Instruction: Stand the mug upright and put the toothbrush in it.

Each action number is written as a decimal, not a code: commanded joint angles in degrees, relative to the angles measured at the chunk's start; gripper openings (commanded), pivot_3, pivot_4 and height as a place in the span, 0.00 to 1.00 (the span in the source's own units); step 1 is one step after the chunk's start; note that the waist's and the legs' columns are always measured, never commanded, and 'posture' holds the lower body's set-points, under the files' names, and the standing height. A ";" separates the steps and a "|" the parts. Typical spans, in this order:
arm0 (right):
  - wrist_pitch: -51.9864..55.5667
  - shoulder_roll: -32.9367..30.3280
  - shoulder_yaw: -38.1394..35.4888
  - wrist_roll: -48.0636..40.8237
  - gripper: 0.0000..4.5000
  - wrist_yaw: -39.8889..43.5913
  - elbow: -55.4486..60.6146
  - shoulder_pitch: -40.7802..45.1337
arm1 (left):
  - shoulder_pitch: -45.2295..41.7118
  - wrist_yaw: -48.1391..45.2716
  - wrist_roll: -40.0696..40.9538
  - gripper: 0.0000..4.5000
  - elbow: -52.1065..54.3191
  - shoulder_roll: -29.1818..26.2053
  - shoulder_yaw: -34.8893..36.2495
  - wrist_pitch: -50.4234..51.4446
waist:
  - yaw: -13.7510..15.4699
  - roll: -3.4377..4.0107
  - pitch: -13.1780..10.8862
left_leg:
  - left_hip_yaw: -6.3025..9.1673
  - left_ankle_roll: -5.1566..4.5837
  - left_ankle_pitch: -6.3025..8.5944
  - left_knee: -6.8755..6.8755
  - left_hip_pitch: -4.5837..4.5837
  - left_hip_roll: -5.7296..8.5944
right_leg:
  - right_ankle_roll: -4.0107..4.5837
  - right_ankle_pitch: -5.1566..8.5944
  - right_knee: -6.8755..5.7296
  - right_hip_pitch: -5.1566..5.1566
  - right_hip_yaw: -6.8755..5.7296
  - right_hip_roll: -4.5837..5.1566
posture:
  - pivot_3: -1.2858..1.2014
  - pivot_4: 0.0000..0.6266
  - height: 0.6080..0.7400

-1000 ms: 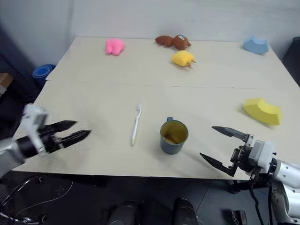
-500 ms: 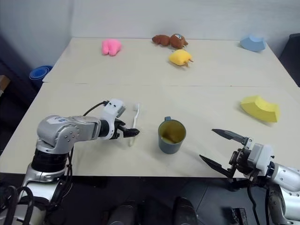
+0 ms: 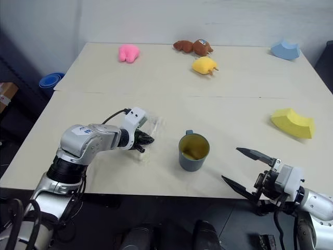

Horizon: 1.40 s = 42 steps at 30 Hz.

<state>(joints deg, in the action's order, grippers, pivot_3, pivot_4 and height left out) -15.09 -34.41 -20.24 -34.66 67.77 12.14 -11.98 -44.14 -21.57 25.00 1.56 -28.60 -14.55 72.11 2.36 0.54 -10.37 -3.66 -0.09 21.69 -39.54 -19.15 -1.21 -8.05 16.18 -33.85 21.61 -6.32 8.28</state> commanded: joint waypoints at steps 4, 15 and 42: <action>-1.53 0.55 -1.01 -0.75 1.00 -0.04 -0.04 0.24 | 4.41 -8.60 1.02 0.03 -3.10 -1.72 4.67 -7.90 | -0.88 0.02 0.01 | 0.02 0.00 0.00 0.01 0.00 -0.02 | 0.00 0.00 -0.02 0.01 -0.04 0.00 | 0.52 0.24 1.00; -2.39 0.47 -4.99 -0.96 1.00 -2.52 3.34 -5.76 | 2.73 -23.69 13.85 0.03 -2.59 14.58 21.76 -39.17 | -0.42 -0.23 -0.15 | 0.13 -0.07 0.06 -0.23 -0.35 -0.03 | -0.02 -0.01 0.03 0.10 -0.23 0.01 | 0.52 0.24 1.00; -5.41 2.60 -4.84 0.64 1.00 -5.48 3.41 -8.75 | 8.00 -36.39 -0.59 0.71 -13.60 26.37 7.07 -70.74 | -0.71 -0.26 -0.17 | 0.07 -0.23 0.15 -0.31 -0.34 -0.04 | -0.03 -0.02 0.16 0.03 -0.22 0.01 | 0.52 0.24 1.00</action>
<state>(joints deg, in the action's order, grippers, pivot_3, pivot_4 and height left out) -19.63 -32.20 -24.78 -33.43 62.72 13.47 -20.65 -36.35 -58.32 23.19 -14.75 -1.40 -9.05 1.03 1.66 0.28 -10.54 -3.59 -0.33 21.84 -39.84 -19.50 -1.25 -8.09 16.17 -33.69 21.65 -6.55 8.29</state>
